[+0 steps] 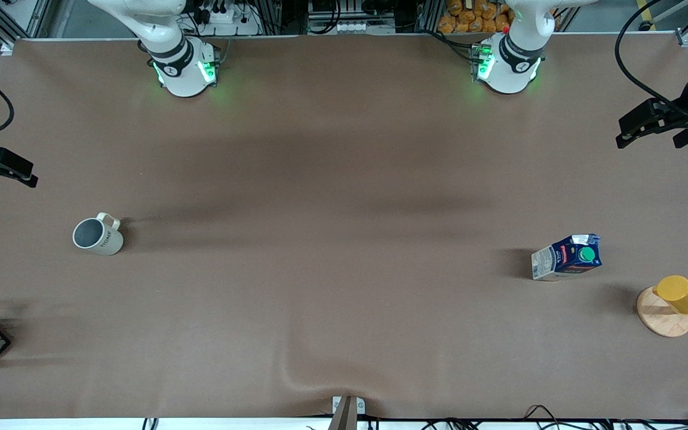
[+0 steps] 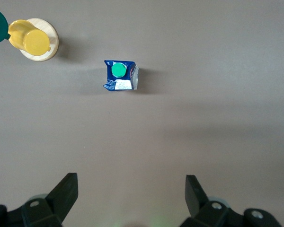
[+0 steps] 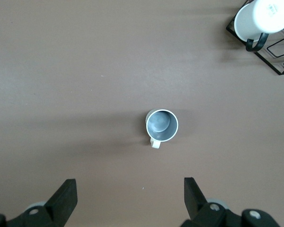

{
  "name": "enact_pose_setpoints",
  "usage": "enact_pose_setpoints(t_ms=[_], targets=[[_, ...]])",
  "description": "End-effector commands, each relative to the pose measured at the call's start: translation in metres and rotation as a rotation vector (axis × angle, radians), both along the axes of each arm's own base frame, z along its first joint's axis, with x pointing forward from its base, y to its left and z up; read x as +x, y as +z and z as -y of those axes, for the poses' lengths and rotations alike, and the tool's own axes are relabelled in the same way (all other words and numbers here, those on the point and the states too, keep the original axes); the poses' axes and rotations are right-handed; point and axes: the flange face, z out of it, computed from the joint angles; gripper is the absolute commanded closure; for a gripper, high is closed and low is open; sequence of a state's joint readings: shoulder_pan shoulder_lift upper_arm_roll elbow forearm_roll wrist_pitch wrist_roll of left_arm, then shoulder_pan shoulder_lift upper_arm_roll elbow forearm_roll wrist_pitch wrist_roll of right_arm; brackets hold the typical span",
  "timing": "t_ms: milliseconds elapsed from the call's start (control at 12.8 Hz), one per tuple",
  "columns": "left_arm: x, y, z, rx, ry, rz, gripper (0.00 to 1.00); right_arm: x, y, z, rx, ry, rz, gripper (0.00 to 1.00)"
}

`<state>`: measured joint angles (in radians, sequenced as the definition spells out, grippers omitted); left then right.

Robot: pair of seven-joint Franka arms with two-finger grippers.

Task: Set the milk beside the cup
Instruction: 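Reach the left gripper to the milk carton while the right gripper reaches the mug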

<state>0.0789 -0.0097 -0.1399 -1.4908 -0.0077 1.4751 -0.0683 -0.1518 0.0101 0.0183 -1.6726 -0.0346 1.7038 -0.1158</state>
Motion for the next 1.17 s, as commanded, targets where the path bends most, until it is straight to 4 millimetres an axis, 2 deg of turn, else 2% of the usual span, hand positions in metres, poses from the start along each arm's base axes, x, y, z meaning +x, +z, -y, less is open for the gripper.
enact_pose_setpoints(t_ms=[0, 156, 312, 545, 623, 779, 935, 1091], targets=[[-0.001, 0.004, -0.005, -0.009, 0.003, 0.003, 0.0, -0.007, 0.001, 0.003, 0.012, -0.003, -0.026, 0.0], [-0.001, 0.004, -0.012, -0.011, 0.007, 0.003, 0.0, -0.008, 0.002, 0.002, 0.012, 0.002, -0.029, 0.0], [-0.001, 0.005, -0.011, -0.009, 0.007, 0.006, 0.0, -0.001, -0.01, 0.001, 0.013, 0.005, -0.043, 0.0], [-0.001, 0.006, -0.012, -0.007, 0.004, 0.007, 0.0, 0.022, -0.048, 0.013, 0.012, 0.027, -0.086, 0.0], [-0.002, 0.005, -0.013, -0.007, -0.013, 0.006, 0.0, 0.033, -0.068, 0.018, 0.015, 0.06, -0.096, 0.0], [-0.003, 0.006, -0.016, -0.008, -0.016, 0.006, 0.0, 0.042, -0.084, 0.032, 0.016, 0.076, -0.102, 0.0], [0.001, -0.001, -0.028, -0.015, 0.023, -0.005, 0.0, 0.06, -0.123, 0.04, 0.022, 0.07, -0.105, 0.0], [0.013, -0.019, -0.035, -0.014, 0.035, -0.026, 0.0, 0.075, -0.187, 0.042, 0.044, 0.058, -0.163, 0.0]])
